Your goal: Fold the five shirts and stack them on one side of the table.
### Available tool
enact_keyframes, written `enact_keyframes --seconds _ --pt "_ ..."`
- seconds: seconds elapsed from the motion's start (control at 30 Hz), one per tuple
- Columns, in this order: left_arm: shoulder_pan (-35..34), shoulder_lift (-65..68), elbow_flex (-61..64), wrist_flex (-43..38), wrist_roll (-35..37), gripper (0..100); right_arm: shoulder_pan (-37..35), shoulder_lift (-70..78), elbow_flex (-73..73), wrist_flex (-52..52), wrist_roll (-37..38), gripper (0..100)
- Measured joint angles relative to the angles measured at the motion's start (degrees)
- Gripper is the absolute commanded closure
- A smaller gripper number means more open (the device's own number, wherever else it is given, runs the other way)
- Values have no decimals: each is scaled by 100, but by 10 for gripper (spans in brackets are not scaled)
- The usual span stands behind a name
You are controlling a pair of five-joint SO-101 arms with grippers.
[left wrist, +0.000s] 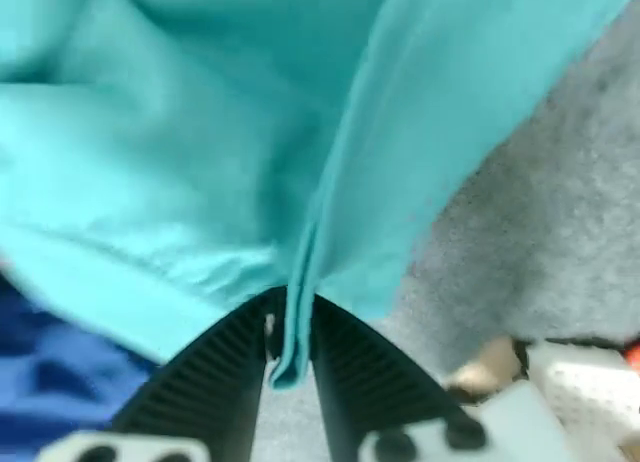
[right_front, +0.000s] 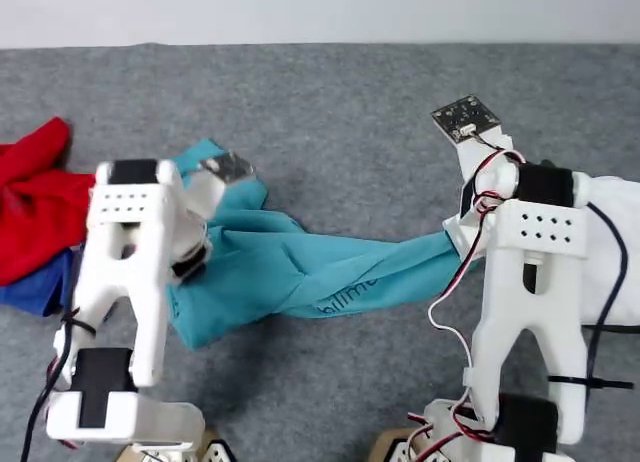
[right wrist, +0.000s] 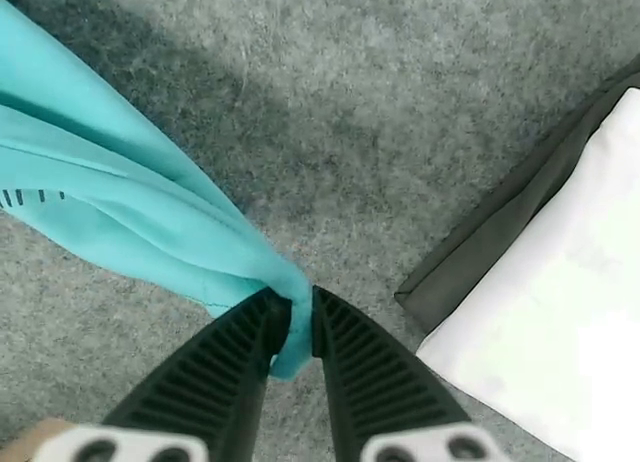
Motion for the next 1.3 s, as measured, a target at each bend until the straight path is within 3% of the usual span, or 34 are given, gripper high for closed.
enact_keyframes --seconds 0.27,0.4,0.67,0.87,1.0,1.3 --pt "-141 -1398 -1389 79 387 995 0 -782 0 0 0 988" --pt "-185 -2022 -2066 105 967 995 0 -1257 -9 0 0 988" --pt "-185 -2541 -3859 -563 1609 995 0 -1758 -1477 0 0 988" --pt "-185 -2576 -4941 -1864 1609 995 0 -1811 -2699 -448 9 988" --pt "-185 -2593 -5459 -2576 1134 995 0 -1890 -3191 -818 0 988" --pt "-185 -2673 -6224 -2752 316 995 0 -1899 -3921 -1530 0 988"
